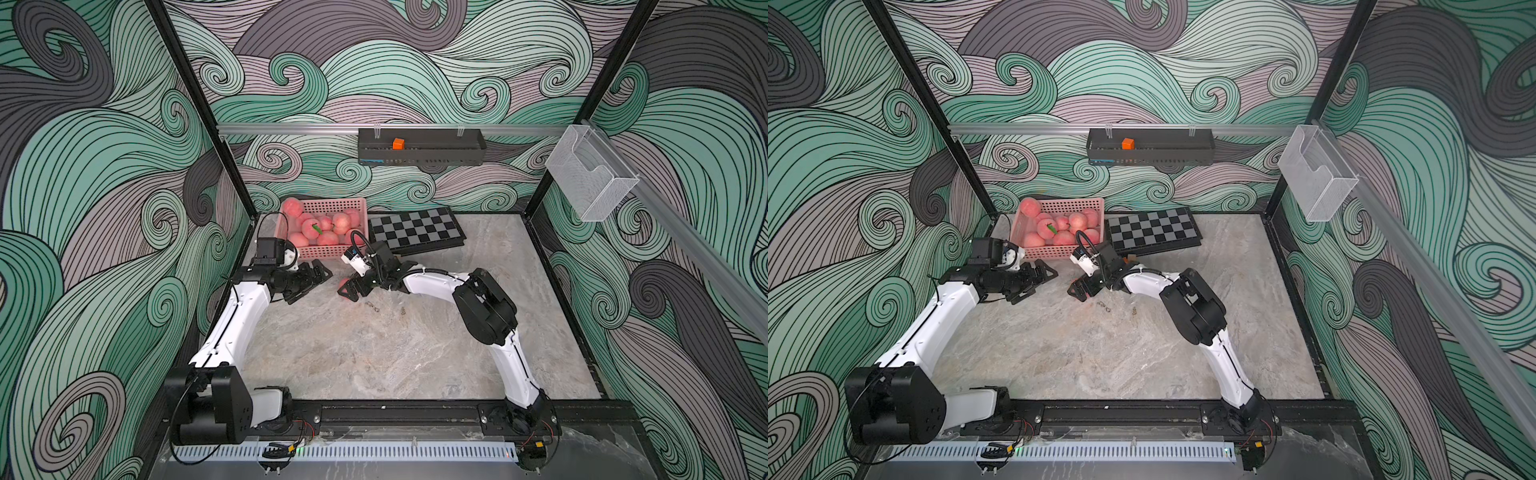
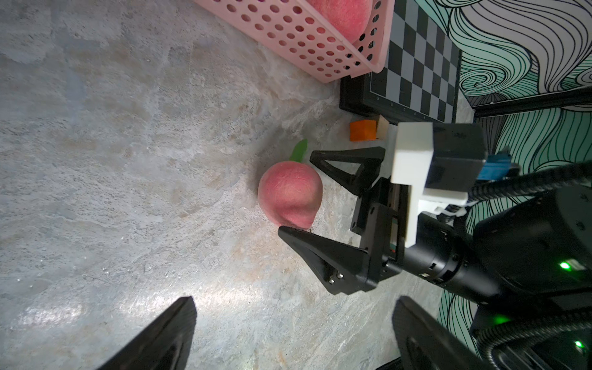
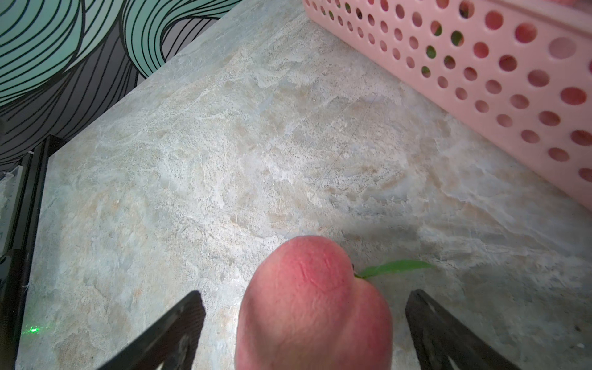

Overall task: Put the peaches into the basket
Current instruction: Pick up the peach from the center of the board.

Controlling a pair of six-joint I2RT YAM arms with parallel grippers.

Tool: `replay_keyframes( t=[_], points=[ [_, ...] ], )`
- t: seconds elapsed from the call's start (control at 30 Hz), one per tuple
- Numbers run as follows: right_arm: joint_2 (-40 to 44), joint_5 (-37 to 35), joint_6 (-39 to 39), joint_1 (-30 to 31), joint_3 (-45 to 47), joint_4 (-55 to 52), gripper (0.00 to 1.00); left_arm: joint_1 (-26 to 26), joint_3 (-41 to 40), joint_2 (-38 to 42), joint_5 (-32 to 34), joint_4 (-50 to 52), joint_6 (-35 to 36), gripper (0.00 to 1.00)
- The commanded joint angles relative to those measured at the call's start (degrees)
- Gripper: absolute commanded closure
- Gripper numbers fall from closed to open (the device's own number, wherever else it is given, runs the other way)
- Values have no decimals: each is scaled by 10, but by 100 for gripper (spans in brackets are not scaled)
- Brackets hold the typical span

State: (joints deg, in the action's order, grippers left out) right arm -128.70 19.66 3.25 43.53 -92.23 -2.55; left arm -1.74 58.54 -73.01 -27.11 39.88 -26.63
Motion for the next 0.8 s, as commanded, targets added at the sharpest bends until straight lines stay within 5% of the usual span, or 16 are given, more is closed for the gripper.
replay_keyframes(
  t=[0.0, 0.33, 0.77],
  points=[
    [-21, 2, 2, -1, -16, -15, 2, -4, 22, -2, -12, 2, 7, 3],
    [-34, 3, 2, -1, -30, -30, 6, -8, 26, -13, -19, -2, 8, 4],
    [-31, 8, 1, -1, -29, -27, 28, -15, 25, -13, -23, -1, 7, 4]
  ],
)
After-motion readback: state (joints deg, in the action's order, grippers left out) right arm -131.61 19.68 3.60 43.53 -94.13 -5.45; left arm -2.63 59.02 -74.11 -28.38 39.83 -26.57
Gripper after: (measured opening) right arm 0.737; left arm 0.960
